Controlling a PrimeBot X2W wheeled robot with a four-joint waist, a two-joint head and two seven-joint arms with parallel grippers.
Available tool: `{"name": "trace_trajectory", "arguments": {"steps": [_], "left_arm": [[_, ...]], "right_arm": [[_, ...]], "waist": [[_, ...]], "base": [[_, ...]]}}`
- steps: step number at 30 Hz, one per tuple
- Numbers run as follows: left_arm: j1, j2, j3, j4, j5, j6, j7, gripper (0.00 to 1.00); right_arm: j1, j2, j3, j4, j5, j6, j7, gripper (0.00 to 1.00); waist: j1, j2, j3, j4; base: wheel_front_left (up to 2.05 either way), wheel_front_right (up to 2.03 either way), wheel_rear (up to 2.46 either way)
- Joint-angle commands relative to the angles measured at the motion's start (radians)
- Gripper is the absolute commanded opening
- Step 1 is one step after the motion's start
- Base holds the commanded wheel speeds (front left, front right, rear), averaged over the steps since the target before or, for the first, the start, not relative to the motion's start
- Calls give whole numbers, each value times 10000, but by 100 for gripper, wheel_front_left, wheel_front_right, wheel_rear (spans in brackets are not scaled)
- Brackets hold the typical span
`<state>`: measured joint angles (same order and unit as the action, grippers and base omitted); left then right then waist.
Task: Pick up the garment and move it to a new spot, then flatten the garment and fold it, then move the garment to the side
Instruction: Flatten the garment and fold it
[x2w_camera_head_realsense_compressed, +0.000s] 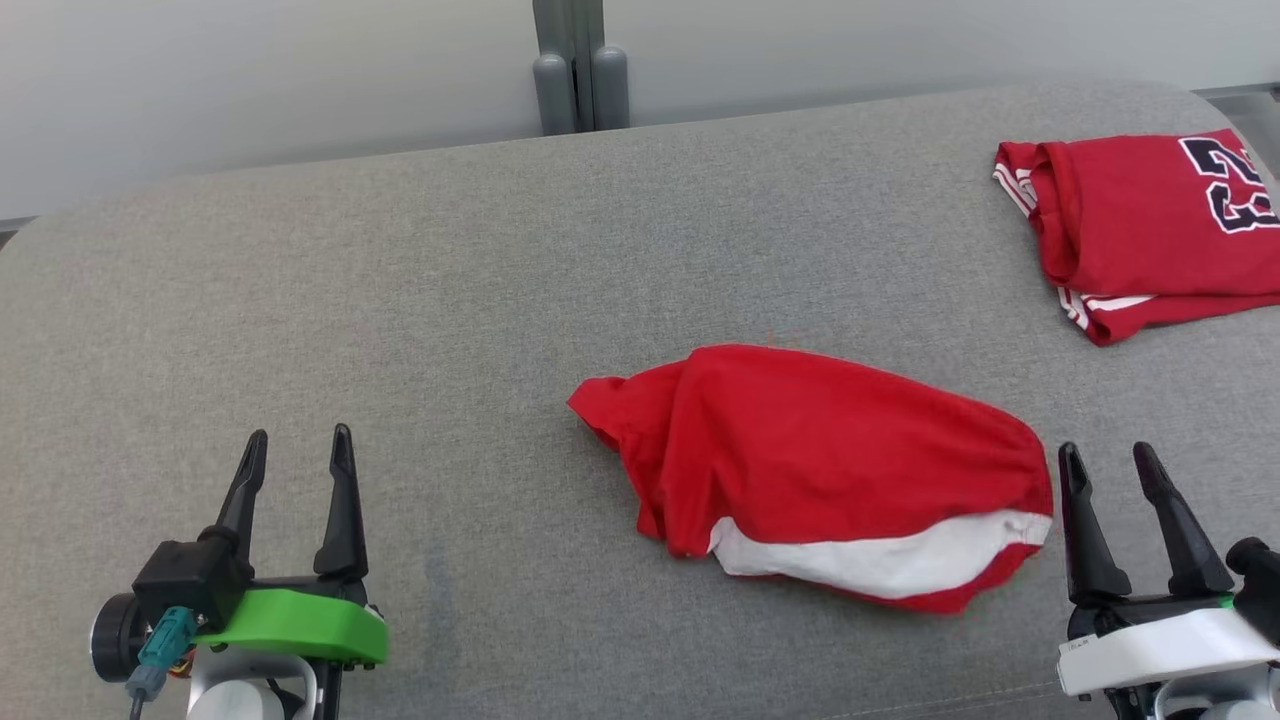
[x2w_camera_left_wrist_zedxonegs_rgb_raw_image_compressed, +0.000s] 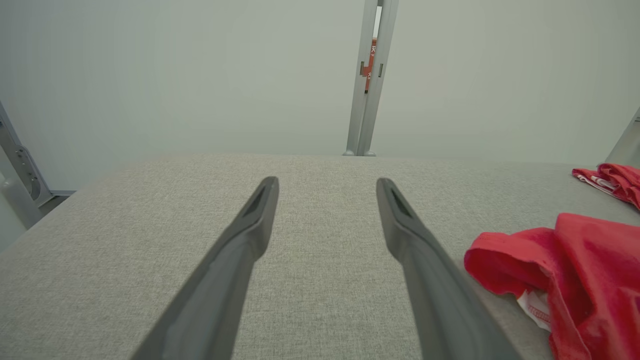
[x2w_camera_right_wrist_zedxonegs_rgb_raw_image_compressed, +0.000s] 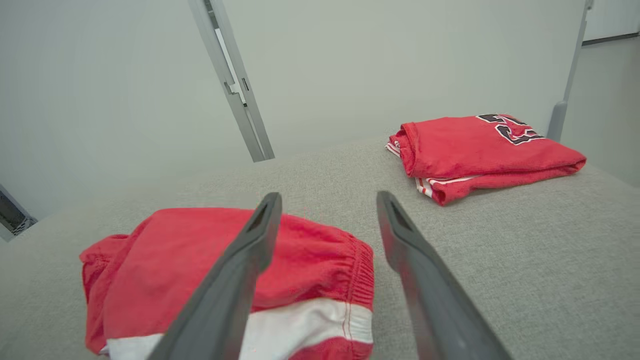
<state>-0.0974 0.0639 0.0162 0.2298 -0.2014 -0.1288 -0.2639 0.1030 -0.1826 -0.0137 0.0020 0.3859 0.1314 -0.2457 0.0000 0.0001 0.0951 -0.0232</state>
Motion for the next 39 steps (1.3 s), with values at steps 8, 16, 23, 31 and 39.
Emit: {"name": "trace_trajectory", "arguments": {"steps": [8, 16, 23, 31, 39], "left_arm": [[-155, 43, -496, 165, -52, -35, -1, 100], [-578, 107, -2178, 944, -197, -35, 1, 100], [-1212, 180, -4475, 1896, -551, -35, -1, 100], [-2047, 308, -6105, 3003, -1119, -33, -1, 100], [-2993, 349, -6222, 4199, -1708, -34, -1, 0]], "right_arm": [[-330, 196, 246, -1014, -677, -17, -201, 100], [-991, 451, 1048, -944, -1136, -17, -196, 100], [-1347, 436, 1440, -721, -1358, -17, -193, 100], [-1677, 518, 1666, -656, -1538, -17, -193, 100], [-1876, 622, 1606, -741, -1667, -17, -194, 100]], "waist": [[0, -1, -26, -126], [0, -1, 179, -281], [0, -1, 409, -545], [0, -1, 854, -1046], [0, -1, 1249, -1341]], "base": [[0, 0, 0], [0, 0, 0], [0, 0, 0], [0, 0, 0], [0, 0, 0]]}}
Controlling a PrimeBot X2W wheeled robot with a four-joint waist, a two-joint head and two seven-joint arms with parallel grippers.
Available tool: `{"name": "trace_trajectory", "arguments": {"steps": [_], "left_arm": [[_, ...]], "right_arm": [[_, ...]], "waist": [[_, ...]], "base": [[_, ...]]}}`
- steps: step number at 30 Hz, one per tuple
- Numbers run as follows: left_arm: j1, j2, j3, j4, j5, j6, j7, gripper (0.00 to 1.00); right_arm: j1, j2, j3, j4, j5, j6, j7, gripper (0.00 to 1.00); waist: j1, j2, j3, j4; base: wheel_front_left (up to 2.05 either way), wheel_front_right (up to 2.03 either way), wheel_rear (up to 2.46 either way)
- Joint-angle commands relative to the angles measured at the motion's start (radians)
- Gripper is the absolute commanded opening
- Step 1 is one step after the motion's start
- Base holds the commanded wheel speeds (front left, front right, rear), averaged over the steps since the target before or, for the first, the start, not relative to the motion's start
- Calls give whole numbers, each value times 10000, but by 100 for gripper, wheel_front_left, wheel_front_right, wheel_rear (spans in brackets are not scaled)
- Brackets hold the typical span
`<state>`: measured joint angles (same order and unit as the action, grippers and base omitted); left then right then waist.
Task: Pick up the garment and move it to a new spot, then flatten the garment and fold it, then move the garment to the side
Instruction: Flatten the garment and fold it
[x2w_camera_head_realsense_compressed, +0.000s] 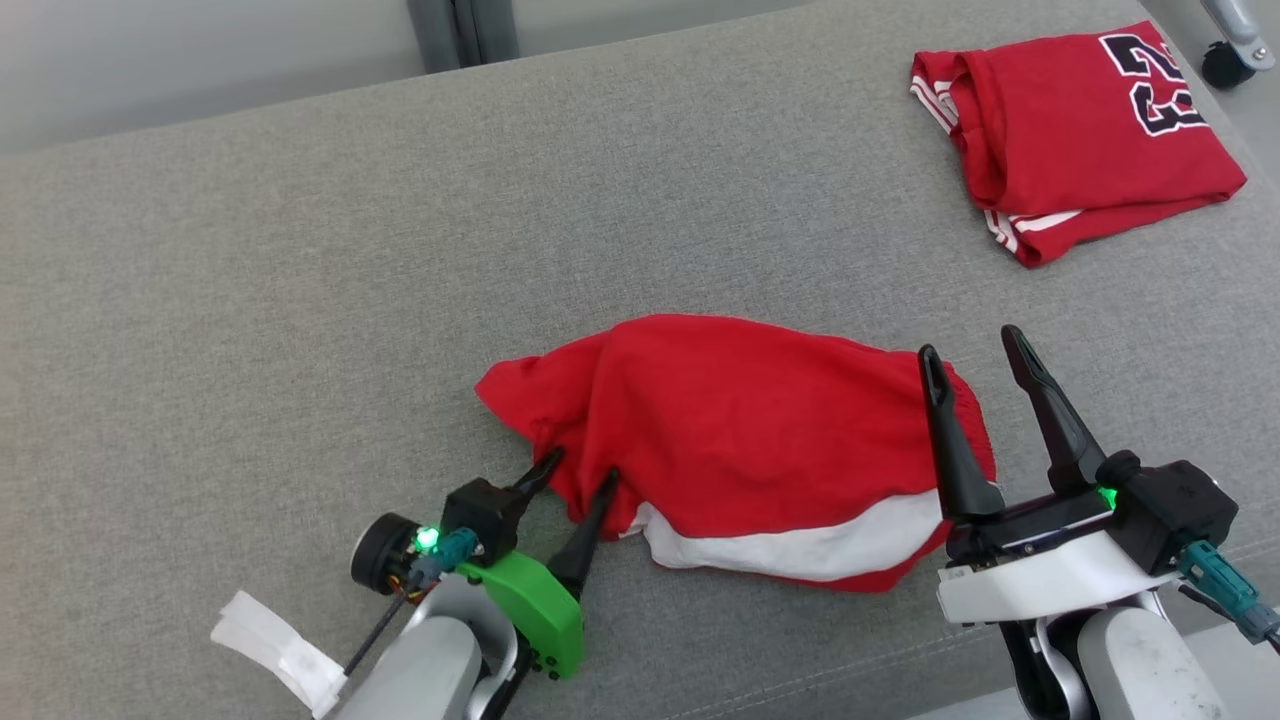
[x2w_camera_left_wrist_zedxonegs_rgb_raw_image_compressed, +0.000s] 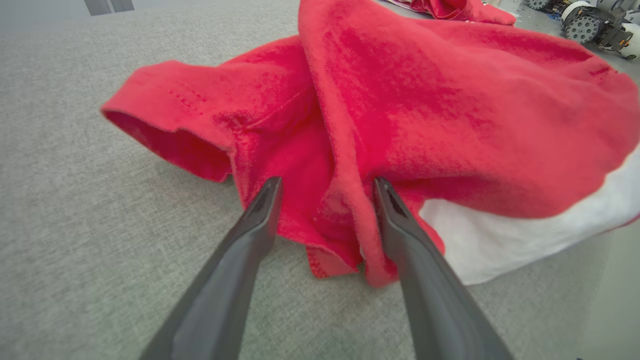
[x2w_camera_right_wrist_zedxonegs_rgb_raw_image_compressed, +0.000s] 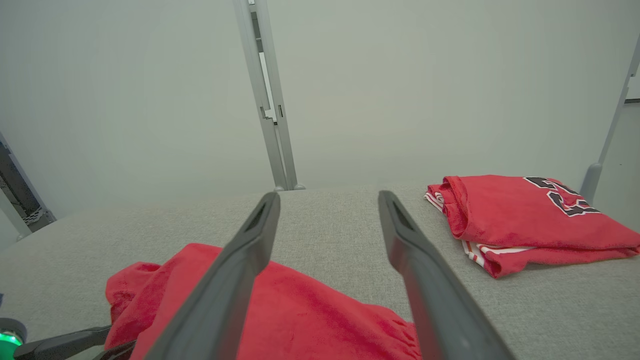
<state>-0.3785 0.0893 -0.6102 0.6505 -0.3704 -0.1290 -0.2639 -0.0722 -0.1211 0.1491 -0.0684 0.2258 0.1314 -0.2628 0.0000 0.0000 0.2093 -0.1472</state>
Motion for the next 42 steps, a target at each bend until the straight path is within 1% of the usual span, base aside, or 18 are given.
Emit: {"name": "trace_trajectory", "arguments": {"steps": [1, 8, 13, 18, 22, 25, 26, 27, 28, 31, 35, 42], "left_arm": [[-305, 140, 197, 64, -82, -32, -1, 0], [-851, 488, 1260, 14, -50, -32, -1, 0], [-913, 519, 1733, -252, 78, -32, 0, 0], [-1092, 855, 2510, -691, 363, 41, 0, 0], [-914, 1162, 3162, -1001, 514, 199, 0, 0], [-519, 1096, 3360, -828, 418, 144, 0, 0], [-458, 1062, 3381, -816, 413, 111, 0, 18], [-420, 1051, 3407, -864, 458, 91, 0, 47], [-305, 1023, 3452, -919, 515, 88, 0, 100], [58, 882, 3777, -1266, 579, 67, 0, 100], [570, 697, 4389, -2095, 795, 71, 0, 100], [1701, 562, 5681, -3622, 1267, 118, 1, 100]], "right_arm": [[-127, 17, -38, -45, -79, -17, -23, 100], [-164, 57, -126, -3, -197, -17, -23, 100], [-174, 66, -68, 60, -219, -17, -23, 100], [-82, 48, -136, 38, -243, -17, -24, 100], [-21, 39, -183, 81, -264, -17, -24, 100], [40, 69, -204, 147, -254, -17, -24, 100], [58, 78, -198, 177, -240, -17, -24, 100], [72, 82, -200, 211, -233, -17, -24, 100], [93, 81, -211, 247, -231, -17, -24, 100], [159, 64, -276, 337, -217, -17, -24, 100], [316, -23, -397, 476, -154, -17, -24, 100], [749, -135, -642, 742, -106, -17, -24, 100]], "waist": [[0, 0, 127, -101], [0, 0, 85, 105], [0, 0, 2, 211], [0, 0, -98, 320], [0, 0, -181, 381], [0, 0, -272, 456], [0, 0, -304, 481], [0, 0, -336, 508], [0, 0, -384, 541], [0, 0, -560, 654], [0, 0, -852, 831], [0, 0, -1355, 1205]], "base": [[0, 0, 0], [0, 0, 0], [0, 0, 0], [0, 0, 0], [0, 0, 0], [0, 0, 0], [0, 0, 0], [0, 0, 0], [0, 0, 0], [0, 0, 0], [0, 0, 0], [0, 0, 0]]}}
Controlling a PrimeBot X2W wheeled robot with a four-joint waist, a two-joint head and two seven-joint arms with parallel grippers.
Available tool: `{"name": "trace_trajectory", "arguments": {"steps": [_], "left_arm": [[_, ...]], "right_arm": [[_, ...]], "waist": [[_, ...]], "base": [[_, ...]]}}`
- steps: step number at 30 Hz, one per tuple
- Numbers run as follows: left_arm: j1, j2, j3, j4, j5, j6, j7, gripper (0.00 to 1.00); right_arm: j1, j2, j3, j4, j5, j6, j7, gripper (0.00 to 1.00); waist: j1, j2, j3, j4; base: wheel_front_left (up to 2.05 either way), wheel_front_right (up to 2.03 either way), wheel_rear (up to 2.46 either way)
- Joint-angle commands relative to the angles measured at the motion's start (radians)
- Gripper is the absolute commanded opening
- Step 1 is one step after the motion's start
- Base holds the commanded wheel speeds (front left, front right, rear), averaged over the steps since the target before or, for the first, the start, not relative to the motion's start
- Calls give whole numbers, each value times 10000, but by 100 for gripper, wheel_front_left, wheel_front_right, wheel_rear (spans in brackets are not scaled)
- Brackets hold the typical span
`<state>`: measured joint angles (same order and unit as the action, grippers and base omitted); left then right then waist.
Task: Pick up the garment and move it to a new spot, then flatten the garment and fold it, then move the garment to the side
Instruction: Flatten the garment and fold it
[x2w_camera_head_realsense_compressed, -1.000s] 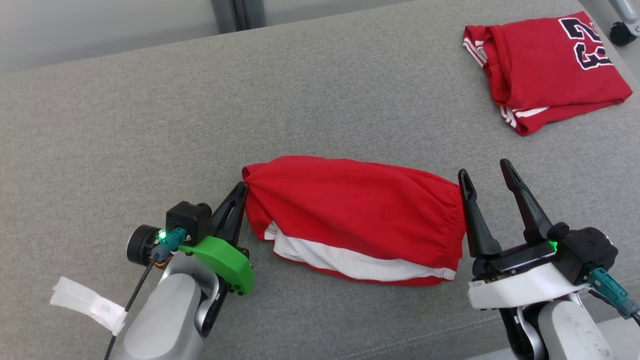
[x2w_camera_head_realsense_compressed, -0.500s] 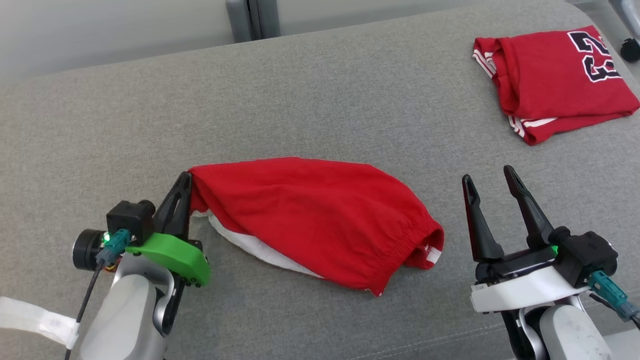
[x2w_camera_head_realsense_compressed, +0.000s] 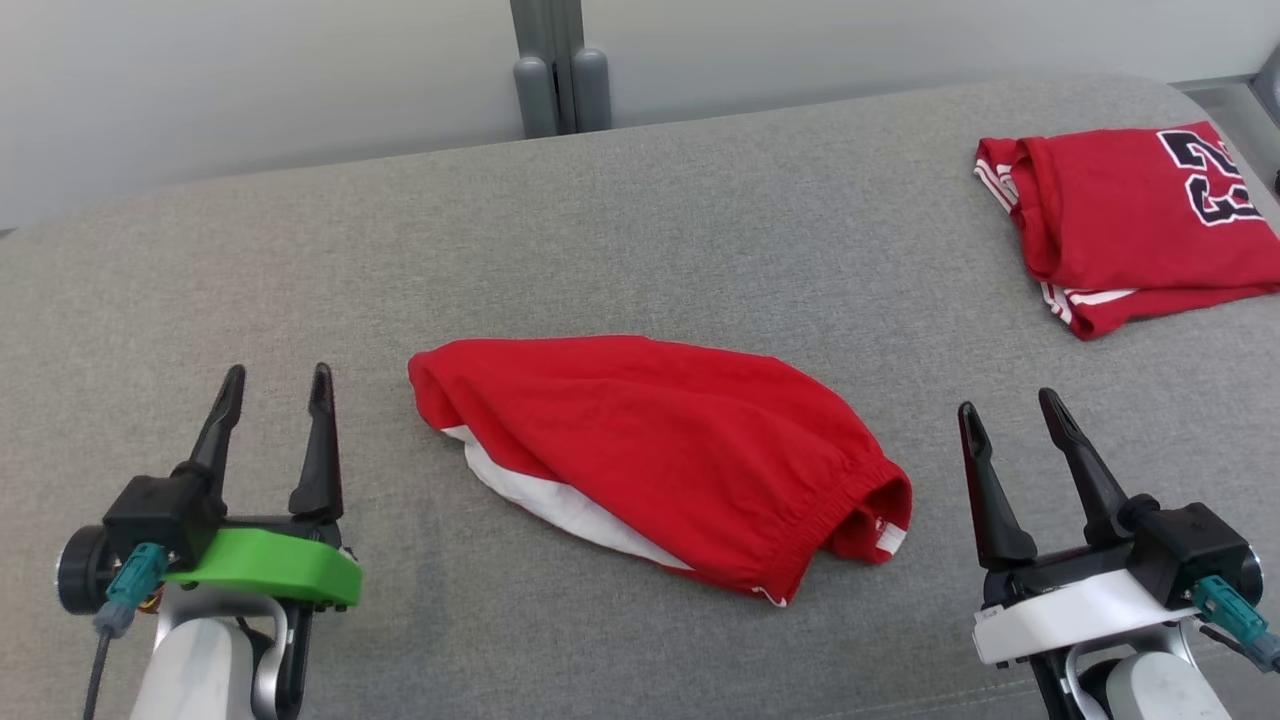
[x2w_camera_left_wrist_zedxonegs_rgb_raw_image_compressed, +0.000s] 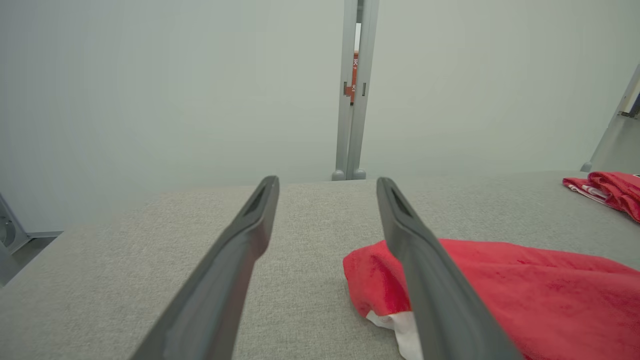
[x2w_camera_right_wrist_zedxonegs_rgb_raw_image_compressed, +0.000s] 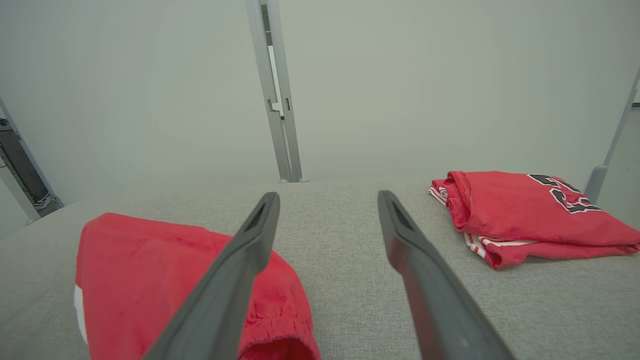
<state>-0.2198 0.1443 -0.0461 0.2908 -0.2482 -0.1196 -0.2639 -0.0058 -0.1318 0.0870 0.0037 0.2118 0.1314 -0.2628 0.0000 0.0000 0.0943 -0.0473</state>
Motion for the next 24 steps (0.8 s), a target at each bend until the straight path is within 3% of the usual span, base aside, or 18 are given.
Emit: {"name": "trace_trajectory", "arguments": {"steps": [1, 9, 24], "left_arm": [[247, 4, 205, -207, 112, 35, 0, 100], [1542, -257, 1198, -1219, 513, 18, 0, 100], [1496, -623, 1066, -1154, 741, -95, 0, 100]], "right_arm": [[136, -36, -35, 57, 36, -17, -24, 100], [495, -165, -120, 801, 154, -17, -24, 100], [-34, -694, 598, 3374, 348, -17, -24, 100]], "waist": [[0, 0, -259, 257], [0, 0, -540, 611], [0, 0, -332, 1053]], "base": [[0, 0, 0], [0, 0, 0], [0, 0, 0]]}}
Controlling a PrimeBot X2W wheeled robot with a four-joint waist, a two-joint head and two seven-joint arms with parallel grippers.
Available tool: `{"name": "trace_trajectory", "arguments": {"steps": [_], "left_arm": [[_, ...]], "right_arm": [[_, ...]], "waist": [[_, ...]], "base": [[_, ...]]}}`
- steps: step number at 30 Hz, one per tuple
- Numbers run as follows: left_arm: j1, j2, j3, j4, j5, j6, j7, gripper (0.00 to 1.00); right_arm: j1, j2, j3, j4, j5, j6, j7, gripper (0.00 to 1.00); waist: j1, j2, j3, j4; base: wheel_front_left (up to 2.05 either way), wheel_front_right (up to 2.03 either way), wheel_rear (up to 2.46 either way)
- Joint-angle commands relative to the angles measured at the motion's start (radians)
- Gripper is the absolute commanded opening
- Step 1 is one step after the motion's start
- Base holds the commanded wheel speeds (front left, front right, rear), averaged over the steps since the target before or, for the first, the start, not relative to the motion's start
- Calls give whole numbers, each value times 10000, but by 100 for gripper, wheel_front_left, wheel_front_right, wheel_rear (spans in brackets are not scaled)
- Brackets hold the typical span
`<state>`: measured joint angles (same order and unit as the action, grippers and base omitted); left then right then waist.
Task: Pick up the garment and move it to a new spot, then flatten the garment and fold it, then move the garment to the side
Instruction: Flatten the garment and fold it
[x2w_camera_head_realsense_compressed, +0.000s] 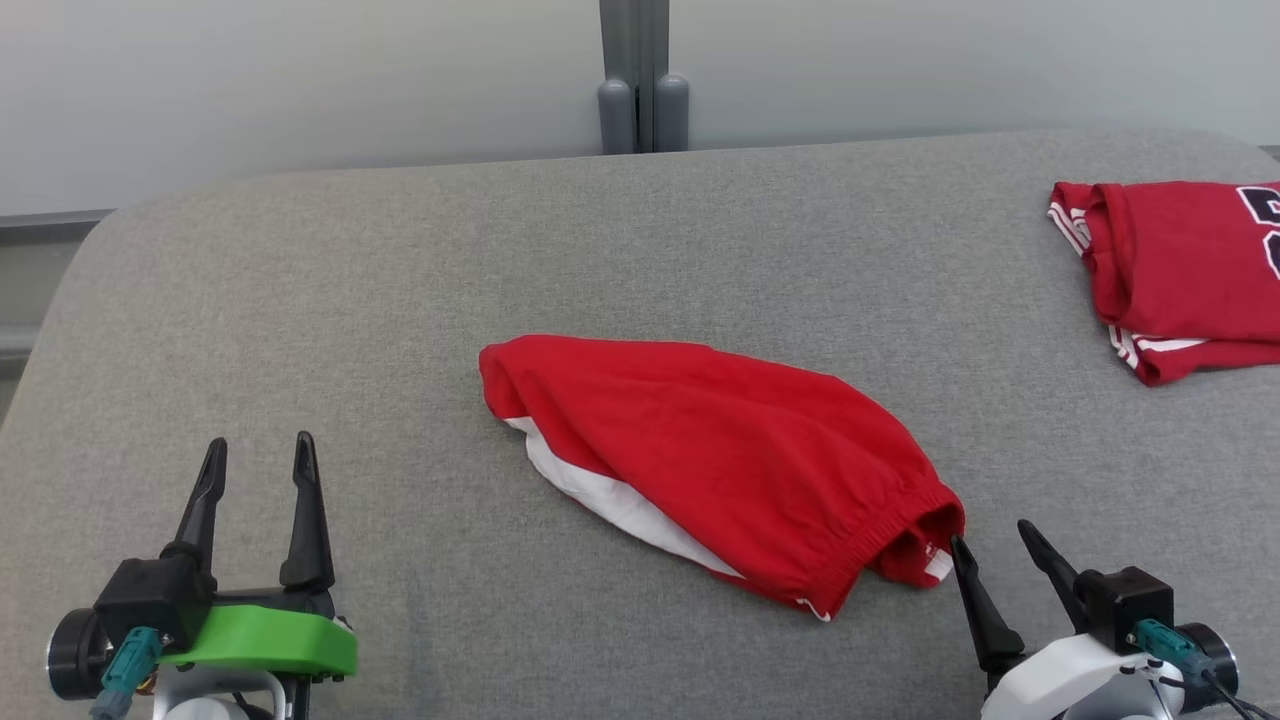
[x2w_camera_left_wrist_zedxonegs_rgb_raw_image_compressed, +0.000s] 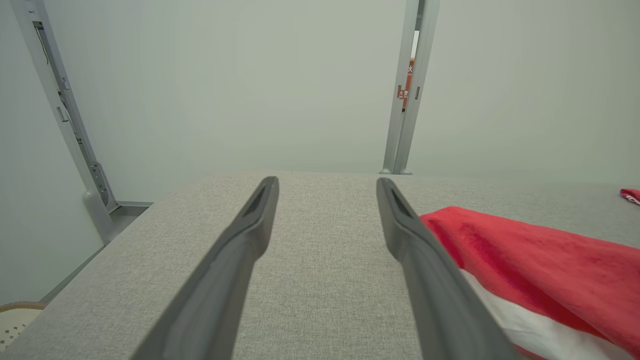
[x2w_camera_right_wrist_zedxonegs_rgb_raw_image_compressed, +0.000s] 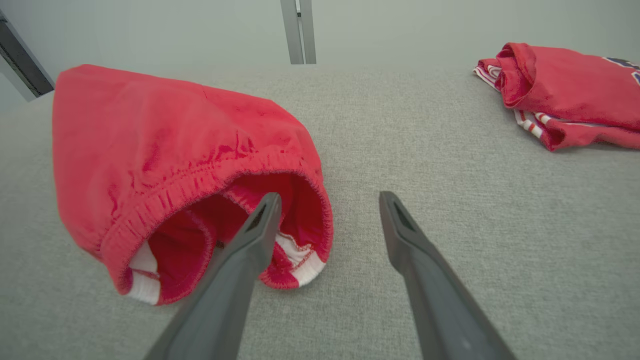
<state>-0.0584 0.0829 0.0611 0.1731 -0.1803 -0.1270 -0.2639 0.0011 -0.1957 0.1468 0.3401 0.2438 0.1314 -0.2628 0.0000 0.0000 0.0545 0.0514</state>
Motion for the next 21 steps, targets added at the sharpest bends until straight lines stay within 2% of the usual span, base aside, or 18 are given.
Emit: {"name": "trace_trajectory", "arguments": {"steps": [1, 10, 11, 12, 16, 21], "left_arm": [[-152, -24, -48, 53, 59, -25, 0, 100], [-511, -35, -347, 215, -16, -46, 0, 100], [-556, -16, -395, 250, -41, -47, 0, 100], [-587, 1, -422, 277, -67, -48, 1, 100], [-664, 23, -437, 315, -145, -48, 0, 100], [-698, -21, -496, 384, -189, -50, 0, 100]], "right_arm": [[-245, -62, 53, 263, 75, -17, -24, 100], [-1315, -111, 683, 2529, 257, -17, -24, 100], [-1413, -94, 737, 2902, 272, -17, -24, 80], [-1573, -67, 789, 3116, 274, -17, -24, 0], [-2141, -253, 805, 3234, 266, -19, -22, 0], [-3158, -797, 689, 3084, 117, -17, -24, 0]], "waist": [[0, 0, 112, 113], [0, 0, 528, 586], [0, 0, 556, 639], [0, 0, 576, 687], [0, 0, 607, 766], [0, 0, 624, 801]], "base": [[0, 0, 0], [0, 0, 0], [0, 0, 0], [0, 0, 0], [0, 0, 0], [0, 0, 0]]}}
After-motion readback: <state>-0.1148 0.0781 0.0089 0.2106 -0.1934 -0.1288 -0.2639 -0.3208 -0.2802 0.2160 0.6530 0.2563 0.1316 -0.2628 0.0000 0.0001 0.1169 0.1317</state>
